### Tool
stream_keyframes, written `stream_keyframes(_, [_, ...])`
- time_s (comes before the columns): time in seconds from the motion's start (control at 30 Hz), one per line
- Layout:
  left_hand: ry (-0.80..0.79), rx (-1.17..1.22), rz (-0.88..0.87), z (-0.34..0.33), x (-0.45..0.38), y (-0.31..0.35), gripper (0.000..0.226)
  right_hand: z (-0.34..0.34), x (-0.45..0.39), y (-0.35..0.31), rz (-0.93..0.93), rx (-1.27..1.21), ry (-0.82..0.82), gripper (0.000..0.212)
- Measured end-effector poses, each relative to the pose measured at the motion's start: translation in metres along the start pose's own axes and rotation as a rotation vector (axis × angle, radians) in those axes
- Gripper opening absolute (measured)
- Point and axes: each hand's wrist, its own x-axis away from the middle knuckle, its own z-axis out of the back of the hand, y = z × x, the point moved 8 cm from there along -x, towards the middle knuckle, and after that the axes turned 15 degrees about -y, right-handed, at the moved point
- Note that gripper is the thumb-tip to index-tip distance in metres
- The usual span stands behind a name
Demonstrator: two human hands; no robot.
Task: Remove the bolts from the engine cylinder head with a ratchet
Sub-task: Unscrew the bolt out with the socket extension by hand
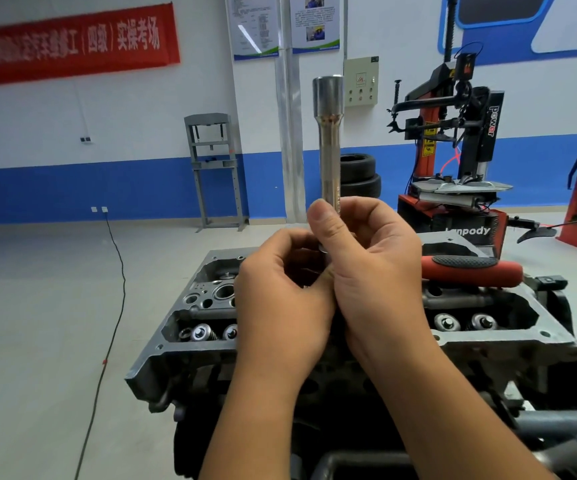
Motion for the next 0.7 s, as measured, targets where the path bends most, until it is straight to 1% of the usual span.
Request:
stream_keyframes(0.1, [-0.147, 0.032, -0.016, -0.010, -0.001, 0.004, 0.019, 0.002, -0.002, 0.000, 0.022, 0.021, -0.004, 0.024])
stream_keyframes(0.17, [-0.207, 0.068, -0.014, -0.014, -0.002, 0.005, 0.022, 0.003, -0.002, 0.001, 0.014, 0.024, 0.000, 0.026])
stream_keyframes(0.23, [-0.186, 0.063, -0.019, -0.012, -0.003, 0.006, 0.021, 0.003, -0.002, 0.002, -0.003, 0.019, 0.003, 0.028])
stream_keyframes(0.33, [-0.075, 0.069, -0.018, -0.005, -0.001, 0.003, 0.021, -0.001, -0.001, 0.001, -0.034, -0.003, -0.016, 0.035])
stream_keyframes(0.4, [-0.013, 0.045, -0.012, -0.002, 0.000, 0.000, 0.021, -0.001, 0.000, 0.000, -0.026, -0.011, -0.002, 0.033])
stream_keyframes(0.47, [0.005, 0.023, -0.008, 0.000, 0.000, -0.002, 0.022, 0.001, 0.001, 0.000, -0.021, 0.003, 0.013, 0.030])
stream_keyframes(0.5, [-0.013, 0.015, -0.011, 0.000, -0.001, -0.002, 0.022, 0.001, 0.001, 0.000, -0.018, 0.015, 0.013, 0.028])
stream_keyframes(0.57, [-0.115, 0.044, -0.015, -0.006, -0.002, 0.000, 0.018, 0.001, 0.000, -0.001, -0.008, 0.052, 0.001, 0.024])
stream_keyframes(0.63, [-0.209, 0.115, -0.006, -0.012, -0.002, 0.002, 0.020, 0.000, -0.001, -0.001, 0.002, 0.081, -0.006, 0.026])
stream_keyframes(0.7, [-0.216, 0.136, 0.004, -0.012, -0.003, 0.002, 0.022, 0.000, -0.002, 0.000, 0.006, 0.071, 0.000, 0.031])
